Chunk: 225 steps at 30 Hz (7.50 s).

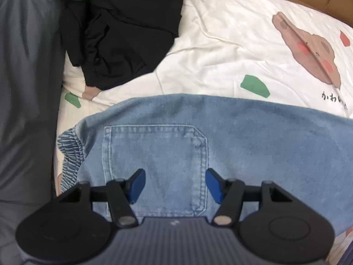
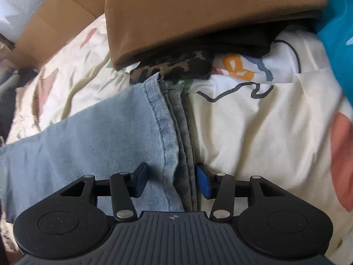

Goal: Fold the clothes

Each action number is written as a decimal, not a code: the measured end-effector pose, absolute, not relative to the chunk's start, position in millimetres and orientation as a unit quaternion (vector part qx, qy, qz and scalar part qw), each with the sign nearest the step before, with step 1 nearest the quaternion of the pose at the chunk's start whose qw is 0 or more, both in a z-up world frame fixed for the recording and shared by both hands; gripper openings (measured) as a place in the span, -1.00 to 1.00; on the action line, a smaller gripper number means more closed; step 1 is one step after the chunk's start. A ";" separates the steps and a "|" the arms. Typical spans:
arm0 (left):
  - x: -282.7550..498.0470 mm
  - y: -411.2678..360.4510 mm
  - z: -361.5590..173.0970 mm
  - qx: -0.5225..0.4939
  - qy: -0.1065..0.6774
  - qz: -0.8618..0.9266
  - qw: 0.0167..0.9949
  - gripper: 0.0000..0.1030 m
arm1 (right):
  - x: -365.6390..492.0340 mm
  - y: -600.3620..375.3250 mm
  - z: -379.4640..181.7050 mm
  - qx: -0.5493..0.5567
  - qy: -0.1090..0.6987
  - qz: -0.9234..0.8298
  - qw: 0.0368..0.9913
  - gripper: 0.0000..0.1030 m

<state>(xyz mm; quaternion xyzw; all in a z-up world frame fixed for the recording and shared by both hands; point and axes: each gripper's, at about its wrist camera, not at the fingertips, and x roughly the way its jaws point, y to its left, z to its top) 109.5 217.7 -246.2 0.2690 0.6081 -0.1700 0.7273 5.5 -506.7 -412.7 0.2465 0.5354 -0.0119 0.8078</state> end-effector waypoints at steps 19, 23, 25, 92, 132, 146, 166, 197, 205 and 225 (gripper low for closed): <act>108.4 217.7 -230.8 0.289 0.606 -0.156 0.724 0.23 | 1.8 -512.1 -382.7 0.231 0.537 0.016 0.811 -0.37; 106.7 212.9 -228.6 0.291 0.605 -0.160 0.724 0.23 | 1.4 -515.1 -389.8 0.233 0.539 0.016 0.809 -0.22; 106.0 211.4 -229.1 0.292 0.606 -0.160 0.723 0.23 | 1.7 -517.9 -398.9 0.243 0.543 0.021 0.804 -0.16; -4.0 192.8 -204.5 0.150 0.625 -0.241 0.727 0.51 | 125.5 -366.3 -177.9 0.226 0.618 0.059 0.750 -0.83; -81.4 167.1 -291.1 0.065 0.655 -0.323 0.680 -0.71 | 128.8 -255.9 -61.1 0.278 0.538 0.159 0.780 -0.82; -95.8 128.9 -357.5 0.069 0.684 -0.302 0.660 -0.89 | 126.3 -226.2 -66.0 0.220 0.559 0.174 0.780 -0.82; 23.6 44.4 -356.2 0.073 0.650 -0.287 0.700 -0.89 | 134.3 -209.7 -41.1 0.220 0.525 0.186 0.801 -0.82; -59.5 83.6 -350.7 0.099 0.696 -0.278 0.655 -0.87 | 126.7 -201.7 -15.1 0.220 0.488 0.226 0.814 -0.81; -77.9 132.2 -278.1 0.166 0.674 -0.250 0.675 -0.39 | 123.9 -202.2 -18.4 0.218 0.496 0.239 0.806 -0.81; -35.4 244.3 -236.7 0.034 0.626 -0.168 0.761 0.03 | 138.1 -155.7 -18.3 0.217 0.503 0.238 0.802 -0.81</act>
